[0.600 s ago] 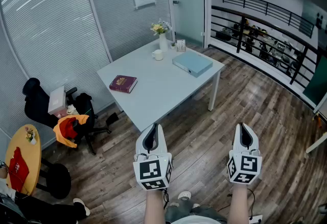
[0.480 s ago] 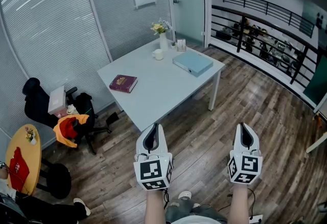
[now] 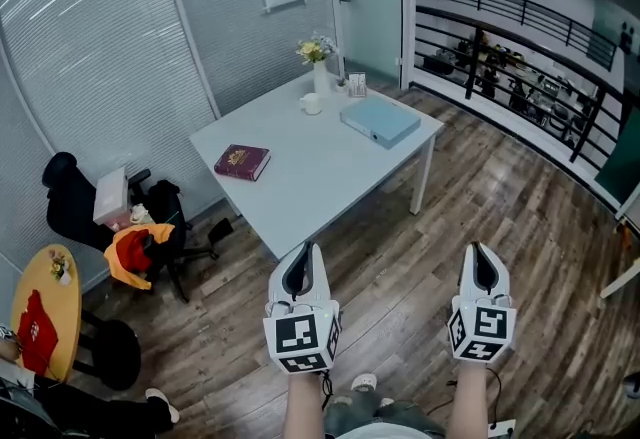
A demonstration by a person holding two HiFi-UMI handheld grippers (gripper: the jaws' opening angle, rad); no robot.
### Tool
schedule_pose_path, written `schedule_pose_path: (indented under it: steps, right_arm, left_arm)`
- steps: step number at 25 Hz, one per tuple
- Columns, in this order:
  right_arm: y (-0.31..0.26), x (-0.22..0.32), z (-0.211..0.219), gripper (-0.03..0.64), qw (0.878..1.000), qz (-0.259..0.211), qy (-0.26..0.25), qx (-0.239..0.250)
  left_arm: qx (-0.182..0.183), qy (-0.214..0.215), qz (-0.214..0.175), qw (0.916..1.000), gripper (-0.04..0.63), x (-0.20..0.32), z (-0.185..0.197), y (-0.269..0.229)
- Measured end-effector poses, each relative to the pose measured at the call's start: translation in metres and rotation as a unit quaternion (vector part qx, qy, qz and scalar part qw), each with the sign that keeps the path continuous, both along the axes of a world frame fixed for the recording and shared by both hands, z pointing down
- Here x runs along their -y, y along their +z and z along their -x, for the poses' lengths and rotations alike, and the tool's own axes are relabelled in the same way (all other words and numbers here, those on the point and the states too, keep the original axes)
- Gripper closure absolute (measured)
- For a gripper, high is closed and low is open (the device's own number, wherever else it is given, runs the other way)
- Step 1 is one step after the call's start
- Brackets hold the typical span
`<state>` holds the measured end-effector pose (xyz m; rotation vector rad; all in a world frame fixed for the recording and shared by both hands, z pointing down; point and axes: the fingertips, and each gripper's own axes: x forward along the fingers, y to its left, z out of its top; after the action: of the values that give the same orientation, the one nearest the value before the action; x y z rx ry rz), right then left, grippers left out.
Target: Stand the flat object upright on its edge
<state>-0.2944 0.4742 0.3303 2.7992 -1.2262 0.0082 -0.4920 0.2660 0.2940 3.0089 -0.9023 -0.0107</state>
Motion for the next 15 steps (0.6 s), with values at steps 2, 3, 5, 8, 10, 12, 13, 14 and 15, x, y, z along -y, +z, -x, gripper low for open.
schedule_pose_path:
  steps: [2, 3, 5, 8, 10, 12, 13, 14, 15]
  right_arm:
    - [0.002, 0.004, -0.002, 0.592, 1.0, 0.003, -0.002, 0.001]
    - [0.003, 0.006, -0.004, 0.592, 1.0, 0.004, -0.003, 0.001]
    - [0.005, 0.011, -0.008, 0.592, 1.0, 0.003, -0.003, 0.002]
    - [0.006, 0.02, -0.015, 0.587, 1.0, -0.005, -0.001, 0.006]
    - [0.005, 0.027, -0.018, 0.558, 1.0, -0.011, -0.005, 0.005]
    - [0.005, 0.035, -0.019, 0.516, 1.0, -0.019, -0.015, 0.004]
    - [0.004, 0.038, -0.02, 0.471, 1.0, -0.023, -0.02, 0.004]
    - [0.004, 0.041, -0.021, 0.43, 0.999, -0.026, -0.024, 0.004]
    - [0.004, 0.044, -0.022, 0.391, 0.999, -0.028, -0.028, 0.004]
  left_arm:
    - [0.001, -0.002, 0.002, 1.0, 0.592, 0.005, -0.001, 0.002]
    - [0.003, -0.003, 0.003, 1.0, 0.594, 0.008, -0.003, 0.004]
    - [0.005, -0.005, 0.006, 1.0, 0.594, 0.014, -0.006, 0.007]
    - [0.006, -0.005, 0.008, 0.9999, 0.594, 0.026, -0.012, 0.01]
    - [0.004, -0.001, 0.01, 0.9999, 0.587, 0.033, -0.018, 0.011]
    - [0.0, 0.006, 0.01, 0.9999, 0.555, 0.038, -0.025, 0.013]
    - [-0.003, 0.009, 0.008, 0.9999, 0.522, 0.04, -0.029, 0.013]
    - [-0.007, 0.012, 0.004, 0.9999, 0.471, 0.042, -0.032, 0.013]
    - [-0.012, 0.015, -0.001, 0.9998, 0.422, 0.044, -0.035, 0.012]
